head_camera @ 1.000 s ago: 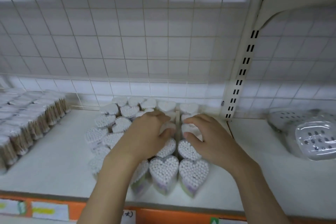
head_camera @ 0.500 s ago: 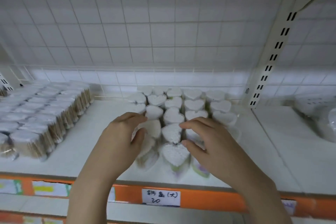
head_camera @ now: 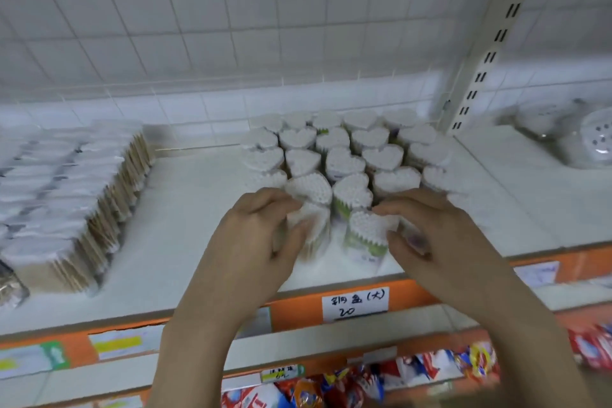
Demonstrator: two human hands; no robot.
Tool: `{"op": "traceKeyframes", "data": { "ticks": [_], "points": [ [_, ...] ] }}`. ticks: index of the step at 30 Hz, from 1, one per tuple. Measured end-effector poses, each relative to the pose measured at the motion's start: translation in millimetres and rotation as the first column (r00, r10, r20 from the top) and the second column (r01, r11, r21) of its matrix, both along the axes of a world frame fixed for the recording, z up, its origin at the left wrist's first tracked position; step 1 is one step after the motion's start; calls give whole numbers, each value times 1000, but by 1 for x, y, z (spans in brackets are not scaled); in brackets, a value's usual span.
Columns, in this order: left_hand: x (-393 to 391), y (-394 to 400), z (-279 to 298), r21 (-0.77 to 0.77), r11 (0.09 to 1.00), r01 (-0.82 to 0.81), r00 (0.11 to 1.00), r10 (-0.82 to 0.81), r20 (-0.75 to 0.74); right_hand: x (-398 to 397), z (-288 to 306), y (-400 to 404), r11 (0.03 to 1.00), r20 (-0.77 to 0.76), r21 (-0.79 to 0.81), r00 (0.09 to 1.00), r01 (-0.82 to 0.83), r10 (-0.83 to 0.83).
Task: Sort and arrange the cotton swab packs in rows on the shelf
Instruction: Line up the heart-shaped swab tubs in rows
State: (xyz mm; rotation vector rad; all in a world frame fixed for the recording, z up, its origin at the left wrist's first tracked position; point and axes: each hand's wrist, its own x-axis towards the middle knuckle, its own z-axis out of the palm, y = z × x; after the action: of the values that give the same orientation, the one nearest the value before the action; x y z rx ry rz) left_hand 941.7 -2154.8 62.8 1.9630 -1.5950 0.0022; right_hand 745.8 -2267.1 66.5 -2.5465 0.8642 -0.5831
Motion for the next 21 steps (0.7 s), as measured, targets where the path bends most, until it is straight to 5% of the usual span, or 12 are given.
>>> {"op": "traceKeyframes", "data": {
  "ticks": [21],
  "points": [
    [-12, 0, -14, -29, 996, 82, 996, -81, 36, 7, -18, 13, 958, -92, -263, 986, 113, -141]
  ]
}}
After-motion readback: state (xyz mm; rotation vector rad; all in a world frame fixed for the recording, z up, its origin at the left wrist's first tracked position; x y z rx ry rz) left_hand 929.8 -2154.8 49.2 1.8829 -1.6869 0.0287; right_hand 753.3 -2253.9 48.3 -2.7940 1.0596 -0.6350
